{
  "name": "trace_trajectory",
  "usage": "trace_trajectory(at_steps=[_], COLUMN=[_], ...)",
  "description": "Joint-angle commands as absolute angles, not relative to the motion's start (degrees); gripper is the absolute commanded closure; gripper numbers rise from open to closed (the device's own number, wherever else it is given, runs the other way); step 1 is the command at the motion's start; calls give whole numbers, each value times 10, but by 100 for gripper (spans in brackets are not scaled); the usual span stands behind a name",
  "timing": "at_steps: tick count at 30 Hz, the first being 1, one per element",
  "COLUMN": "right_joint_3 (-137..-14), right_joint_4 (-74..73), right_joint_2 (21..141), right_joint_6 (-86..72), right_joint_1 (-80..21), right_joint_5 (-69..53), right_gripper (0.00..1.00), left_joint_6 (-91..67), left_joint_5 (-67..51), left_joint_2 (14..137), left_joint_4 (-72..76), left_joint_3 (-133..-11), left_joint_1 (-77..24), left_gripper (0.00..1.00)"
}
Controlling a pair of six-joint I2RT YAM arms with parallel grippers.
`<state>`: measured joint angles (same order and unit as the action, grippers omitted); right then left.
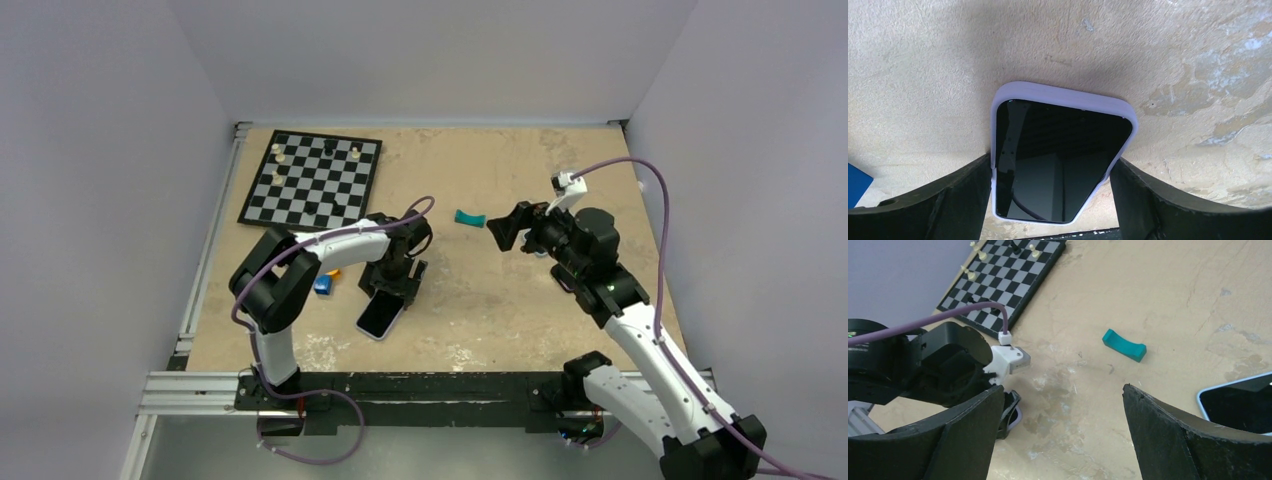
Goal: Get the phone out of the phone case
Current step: Pick up the phone at the center of the board.
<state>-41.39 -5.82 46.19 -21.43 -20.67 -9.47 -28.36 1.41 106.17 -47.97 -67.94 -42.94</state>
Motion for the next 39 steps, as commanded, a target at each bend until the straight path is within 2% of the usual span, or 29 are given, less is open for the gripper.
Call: trace_trajectory(at_steps=[1, 5, 8, 12, 17, 27, 33, 39], right_joint_3=[-420, -427, -417, -384, -342, -276, -236, -231], right_joint_4=[-83, -132, -132, -106, -12, 257, 402, 551], right_joint_2=[490, 528, 554, 569, 600, 711, 747, 837], right_joint_6=[-185, -199, -220, -221, -236, -333, -344, -371], right_joint_1=[-206, -206, -205, -207, -225, -401, -460, -470], right_joint_5=[-75, -61, -102, -120, -183, -199, -176, -170], right_gripper=[8, 7, 4, 5, 9, 10, 11, 10], left_joint_6=[-306, -308, -306, -314, -364, -488, -518, -521], left_joint_5=[-74, -64, -20, 36, 75, 118, 135, 118], left_joint_2=[1111, 1091, 1050, 980, 864, 696, 649, 634], left_joint_4=[-384, -348, -339, -325, -281, -254, -251, -219], left_joint_3=[-654, -631, -615, -580, -516, -458, -437, -413], left_joint_1=[-438, -438, -438, -438, -437, -436, -436, -436], left_gripper=[34, 64, 91, 100, 100, 100, 100, 100])
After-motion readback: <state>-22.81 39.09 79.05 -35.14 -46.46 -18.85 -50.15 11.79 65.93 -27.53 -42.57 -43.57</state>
